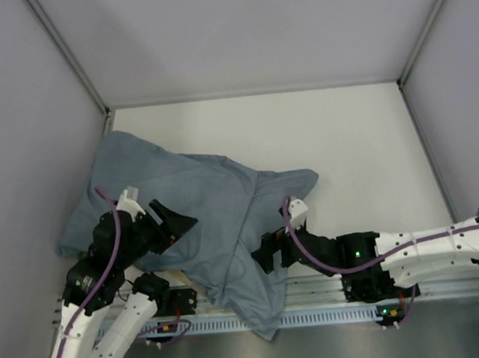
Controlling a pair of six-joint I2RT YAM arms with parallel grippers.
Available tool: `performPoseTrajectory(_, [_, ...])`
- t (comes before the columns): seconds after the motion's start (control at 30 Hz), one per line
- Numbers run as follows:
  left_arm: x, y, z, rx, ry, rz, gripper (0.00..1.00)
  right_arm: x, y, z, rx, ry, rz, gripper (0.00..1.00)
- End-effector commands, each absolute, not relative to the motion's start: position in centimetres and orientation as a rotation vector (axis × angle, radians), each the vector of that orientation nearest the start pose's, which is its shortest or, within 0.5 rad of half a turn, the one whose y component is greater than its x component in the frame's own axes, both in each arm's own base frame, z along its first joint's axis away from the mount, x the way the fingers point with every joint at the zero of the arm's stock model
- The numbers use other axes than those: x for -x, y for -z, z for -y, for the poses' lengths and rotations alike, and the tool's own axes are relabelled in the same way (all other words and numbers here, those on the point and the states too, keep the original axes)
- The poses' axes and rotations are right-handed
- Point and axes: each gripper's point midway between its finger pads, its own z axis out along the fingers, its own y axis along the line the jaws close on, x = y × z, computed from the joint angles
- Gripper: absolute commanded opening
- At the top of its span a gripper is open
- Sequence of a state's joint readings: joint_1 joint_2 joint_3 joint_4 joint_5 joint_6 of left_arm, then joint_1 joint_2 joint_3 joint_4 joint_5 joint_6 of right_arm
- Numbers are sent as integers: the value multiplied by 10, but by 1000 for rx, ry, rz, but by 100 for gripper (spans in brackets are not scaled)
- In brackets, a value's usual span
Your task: Remove the pillowcase from the pillow
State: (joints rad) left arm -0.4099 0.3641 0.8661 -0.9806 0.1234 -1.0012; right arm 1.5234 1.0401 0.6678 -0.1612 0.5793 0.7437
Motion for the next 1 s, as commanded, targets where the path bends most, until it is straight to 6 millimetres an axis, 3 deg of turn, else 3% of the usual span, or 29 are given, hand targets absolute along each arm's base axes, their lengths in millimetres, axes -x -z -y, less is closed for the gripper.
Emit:
performPoseTrajectory(0.0, [-132, -254, 140, 362, 1048, -2167, 70, -109, -150, -280, 210, -789, -2111, 99])
performPoseTrajectory(0.03, [-133, -254, 141, 334, 1036, -2172, 70, -112, -153, -272, 126, -838, -2119, 99])
performPoseTrajectory(0.07, [-136, -250, 142, 330, 1025, -2195, 70, -116, -137, -261, 96, -816, -2145, 98])
performPoseTrajectory(0.23, [-151, -224, 149, 262, 945, -2327, 70, -106, -137, -262, 104, -947, -2153, 98])
performPoseTrajectory(0.33, [-165, -223, 153, 249, 924, -2335, 71, -95, -137, -279, 203, -992, -2177, 98])
performPoseTrajectory(0.5, [-175, -244, 161, 236, 974, -2271, 71, -77, -142, -322, 360, -1150, -2169, 98])
performPoseTrajectory(0.63, [-171, -254, 163, 236, 1018, -2247, 72, -87, -121, -344, 381, -1164, -2202, 97])
performPoseTrajectory(0.67, [-168, -256, 163, 233, 1027, -2232, 72, -98, -126, -348, 338, -1191, -2163, 96])
performPoseTrajectory(0.77, [-164, -252, 163, 229, 1043, -2231, 72, -133, -125, -346, 238, -1152, -2122, 79])
performPoseTrajectory(0.83, [-163, -248, 169, 202, 1081, -2239, 72, -166, -129, -334, 155, -1093, -2079, 49])
performPoseTrajectory(0.9, [-162, -242, 181, 155, 1157, -2260, 72, -189, -137, -323, 94, -1054, -2051, 10])
performPoseTrajectory(0.93, [-167, -236, 187, 149, 1171, -2288, 72, -209, -145, -312, 38, -1028, -2024, 5])
performPoseTrajectory(0.97, [-170, -233, 189, 134, 1172, -2302, 72, -217, -149, -305, 32, -1001, -2014, 0])
